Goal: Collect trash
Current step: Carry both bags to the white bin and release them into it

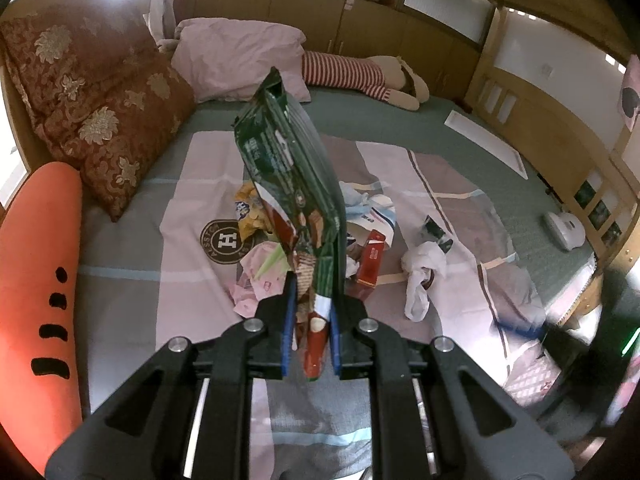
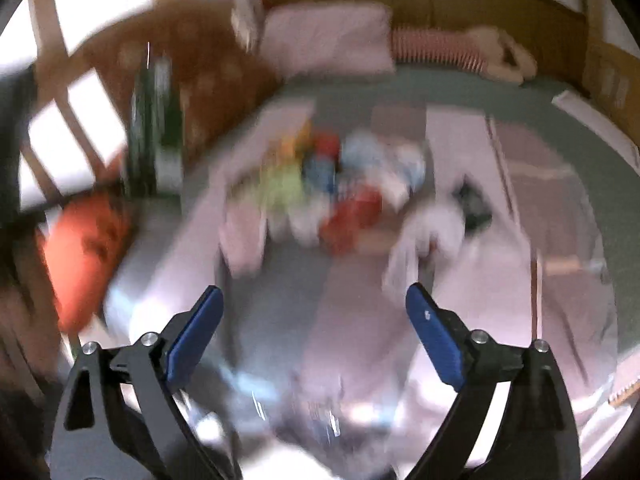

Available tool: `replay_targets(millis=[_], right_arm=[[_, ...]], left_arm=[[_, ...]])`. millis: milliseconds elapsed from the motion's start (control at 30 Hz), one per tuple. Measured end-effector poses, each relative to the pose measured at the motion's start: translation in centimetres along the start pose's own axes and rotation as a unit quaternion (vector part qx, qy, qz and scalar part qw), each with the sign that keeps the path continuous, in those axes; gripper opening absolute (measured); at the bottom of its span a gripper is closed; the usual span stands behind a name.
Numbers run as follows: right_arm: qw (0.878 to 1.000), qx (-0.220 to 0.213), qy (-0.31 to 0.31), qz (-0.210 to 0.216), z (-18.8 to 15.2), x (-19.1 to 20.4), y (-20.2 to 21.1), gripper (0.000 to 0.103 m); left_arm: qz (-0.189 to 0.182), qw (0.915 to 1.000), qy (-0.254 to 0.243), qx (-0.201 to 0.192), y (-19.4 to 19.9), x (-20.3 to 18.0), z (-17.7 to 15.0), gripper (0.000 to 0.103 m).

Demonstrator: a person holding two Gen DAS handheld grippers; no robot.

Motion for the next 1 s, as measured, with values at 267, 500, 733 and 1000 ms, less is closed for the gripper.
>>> replay_targets(millis=[267, 500, 733, 1000], right_arm=[[0.974, 0.165, 0.125, -0.088, -7.5, 0.6, -7.5, 0.091], [0.986, 0.131, 0.091, -0.054, -5.8, 1.9, -5.7, 0.012], [0.997, -0.05, -0.039, -0.048, -0.9, -3.7, 6.1, 0.011], [0.95, -0.155, -0.193, -0.193, -9.1, -17.1, 22.5, 0.012]], left_arm=[[-0.011, 0.9999, -0.002, 0.0, 0.3, -0.3, 0.1, 0.014], [-0.015, 0.9999, -0.004, 0.002, 0.2, -0.1, 0.0, 0.015], [-0.043, 0.9989, -0.02, 0.0, 0.6, -1.7, 0.0, 0.015], [-0.149, 0.9772, -0.148, 0.033, 0.5, -11.6, -4.0, 0.015]])
Point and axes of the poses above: each gripper's, at about its wrist camera, not at the fingertips, and y roughly against the way its jaws point, x to its left, z to its top, the point moved 10 cm from there along -y, roughly the way its jaws point, and after that the axes turned 3 degrees about x, right-handed, at the moved point
